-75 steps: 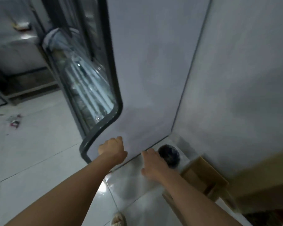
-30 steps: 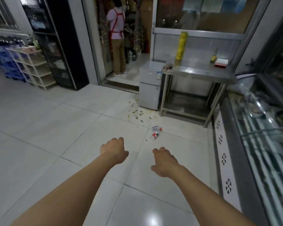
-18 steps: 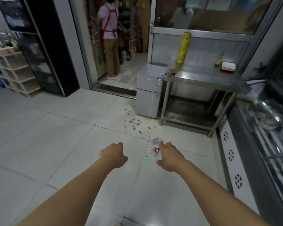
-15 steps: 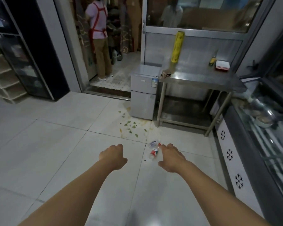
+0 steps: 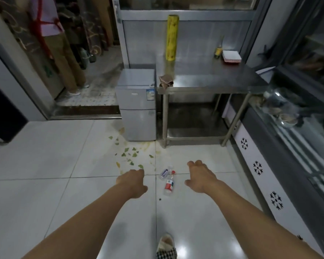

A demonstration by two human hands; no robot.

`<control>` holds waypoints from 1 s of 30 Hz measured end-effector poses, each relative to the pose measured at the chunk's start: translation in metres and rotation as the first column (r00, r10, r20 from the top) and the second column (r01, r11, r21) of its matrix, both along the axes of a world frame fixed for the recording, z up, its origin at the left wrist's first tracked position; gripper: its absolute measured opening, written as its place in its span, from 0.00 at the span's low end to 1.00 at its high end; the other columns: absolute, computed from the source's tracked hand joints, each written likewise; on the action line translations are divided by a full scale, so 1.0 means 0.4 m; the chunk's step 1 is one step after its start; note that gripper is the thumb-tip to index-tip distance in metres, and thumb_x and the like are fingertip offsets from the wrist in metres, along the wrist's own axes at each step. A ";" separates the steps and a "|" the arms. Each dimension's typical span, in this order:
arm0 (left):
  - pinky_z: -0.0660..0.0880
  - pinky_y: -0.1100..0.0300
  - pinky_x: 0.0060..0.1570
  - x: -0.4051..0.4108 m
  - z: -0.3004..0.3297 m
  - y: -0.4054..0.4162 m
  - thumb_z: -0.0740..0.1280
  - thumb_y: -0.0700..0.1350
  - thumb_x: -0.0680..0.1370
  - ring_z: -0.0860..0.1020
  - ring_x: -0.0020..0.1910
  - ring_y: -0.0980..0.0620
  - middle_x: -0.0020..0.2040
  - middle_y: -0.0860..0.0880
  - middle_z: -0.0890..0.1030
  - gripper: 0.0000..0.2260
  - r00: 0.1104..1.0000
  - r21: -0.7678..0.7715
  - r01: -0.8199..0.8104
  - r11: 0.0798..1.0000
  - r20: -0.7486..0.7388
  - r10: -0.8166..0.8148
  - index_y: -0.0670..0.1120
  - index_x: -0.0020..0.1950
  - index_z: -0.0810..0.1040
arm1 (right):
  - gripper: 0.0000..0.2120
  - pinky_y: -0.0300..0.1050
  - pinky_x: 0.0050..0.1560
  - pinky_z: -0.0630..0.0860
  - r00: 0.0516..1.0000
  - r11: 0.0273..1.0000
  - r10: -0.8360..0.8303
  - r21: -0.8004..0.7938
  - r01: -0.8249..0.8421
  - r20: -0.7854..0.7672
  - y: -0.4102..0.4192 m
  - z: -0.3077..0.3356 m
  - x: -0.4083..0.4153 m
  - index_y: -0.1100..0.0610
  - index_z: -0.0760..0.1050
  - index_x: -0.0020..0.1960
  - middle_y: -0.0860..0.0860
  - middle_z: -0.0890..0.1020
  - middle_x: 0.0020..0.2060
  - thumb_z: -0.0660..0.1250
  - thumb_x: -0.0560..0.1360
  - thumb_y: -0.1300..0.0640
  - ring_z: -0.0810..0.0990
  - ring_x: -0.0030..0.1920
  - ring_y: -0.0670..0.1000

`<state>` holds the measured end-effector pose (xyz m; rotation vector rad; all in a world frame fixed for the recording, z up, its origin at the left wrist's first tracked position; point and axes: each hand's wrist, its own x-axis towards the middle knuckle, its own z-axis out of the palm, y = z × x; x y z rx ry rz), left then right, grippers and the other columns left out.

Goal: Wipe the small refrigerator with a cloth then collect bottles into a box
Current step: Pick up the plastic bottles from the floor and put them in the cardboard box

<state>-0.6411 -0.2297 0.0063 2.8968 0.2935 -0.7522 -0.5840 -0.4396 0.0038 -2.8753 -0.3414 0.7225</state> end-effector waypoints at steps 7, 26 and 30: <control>0.72 0.52 0.57 0.357 -0.054 0.050 0.62 0.54 0.77 0.72 0.63 0.46 0.66 0.47 0.71 0.22 0.995 0.026 0.099 0.995 -0.035 -0.098 0.47 0.69 0.65 | 0.27 0.48 0.61 0.71 0.999 0.998 -0.041 0.037 0.042 -0.036 0.081 -0.097 0.333 0.57 0.60 0.71 0.57 0.67 0.65 0.66 0.76 0.54 0.69 0.65 0.57; 0.71 0.52 0.60 0.910 -0.455 0.131 0.63 0.52 0.77 0.73 0.62 0.47 0.64 0.46 0.73 0.22 0.914 -0.091 0.307 0.947 -0.249 -0.320 0.46 0.68 0.66 | 0.27 0.49 0.61 0.71 0.888 0.933 -0.355 -0.051 0.356 -0.292 0.145 -0.472 0.675 0.58 0.58 0.72 0.57 0.68 0.65 0.64 0.77 0.51 0.69 0.65 0.57; 0.71 0.53 0.57 1.007 -0.573 0.153 0.62 0.52 0.77 0.73 0.61 0.46 0.63 0.45 0.73 0.20 0.887 -0.125 0.331 0.935 -0.298 -0.354 0.47 0.67 0.67 | 0.27 0.48 0.60 0.71 0.825 0.882 -0.458 -0.056 0.468 -0.331 0.194 -0.579 0.704 0.57 0.59 0.71 0.57 0.69 0.64 0.64 0.77 0.51 0.70 0.65 0.56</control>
